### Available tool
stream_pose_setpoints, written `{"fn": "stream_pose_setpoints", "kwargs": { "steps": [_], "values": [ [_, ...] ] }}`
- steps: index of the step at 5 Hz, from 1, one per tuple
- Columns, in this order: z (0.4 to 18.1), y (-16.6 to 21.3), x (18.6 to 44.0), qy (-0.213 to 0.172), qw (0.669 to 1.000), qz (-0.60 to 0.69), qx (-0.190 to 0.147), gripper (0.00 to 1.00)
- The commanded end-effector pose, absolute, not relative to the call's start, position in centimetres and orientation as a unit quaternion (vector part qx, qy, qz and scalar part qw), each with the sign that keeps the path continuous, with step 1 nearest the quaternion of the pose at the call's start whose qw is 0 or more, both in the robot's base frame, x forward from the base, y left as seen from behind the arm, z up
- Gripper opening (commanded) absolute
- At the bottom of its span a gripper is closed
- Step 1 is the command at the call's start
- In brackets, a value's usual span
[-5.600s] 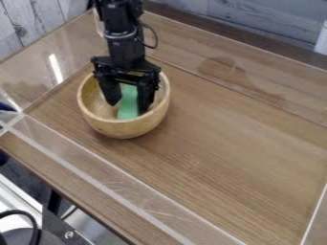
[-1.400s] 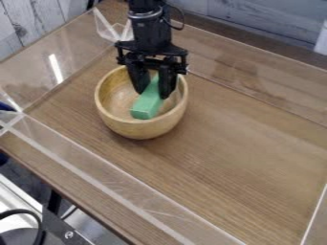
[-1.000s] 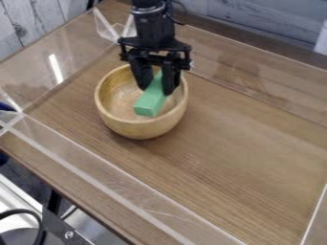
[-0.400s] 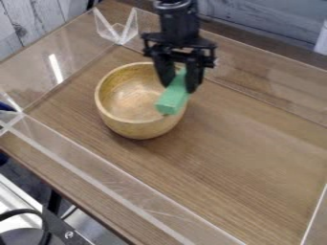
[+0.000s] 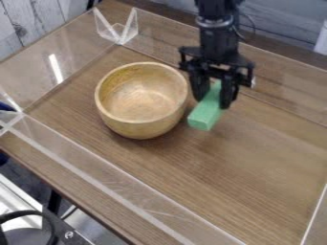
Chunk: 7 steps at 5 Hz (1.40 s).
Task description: Remove the green block from inside the brown bowl and put it on the table
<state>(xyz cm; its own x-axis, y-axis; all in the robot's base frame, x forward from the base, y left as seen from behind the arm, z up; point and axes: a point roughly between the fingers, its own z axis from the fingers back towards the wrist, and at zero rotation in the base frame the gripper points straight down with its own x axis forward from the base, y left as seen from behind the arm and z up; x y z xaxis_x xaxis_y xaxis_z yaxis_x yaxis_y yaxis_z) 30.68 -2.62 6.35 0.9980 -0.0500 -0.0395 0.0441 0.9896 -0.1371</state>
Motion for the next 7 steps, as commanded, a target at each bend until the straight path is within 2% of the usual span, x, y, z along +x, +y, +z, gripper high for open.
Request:
{"fn": "stream_pose_setpoints", "kwargs": {
  "steps": [1,3,7],
  "values": [
    [6.2,-3.1,31.5,0.004,0.998,-0.034,-0.062,0.00],
    [4.3,-2.6,31.6,0.015,0.998,-0.033,-0.053,0.00],
    [4.2,-2.3,31.4,0.019,0.998,-0.035,-0.051,0.00]
  ]
}}
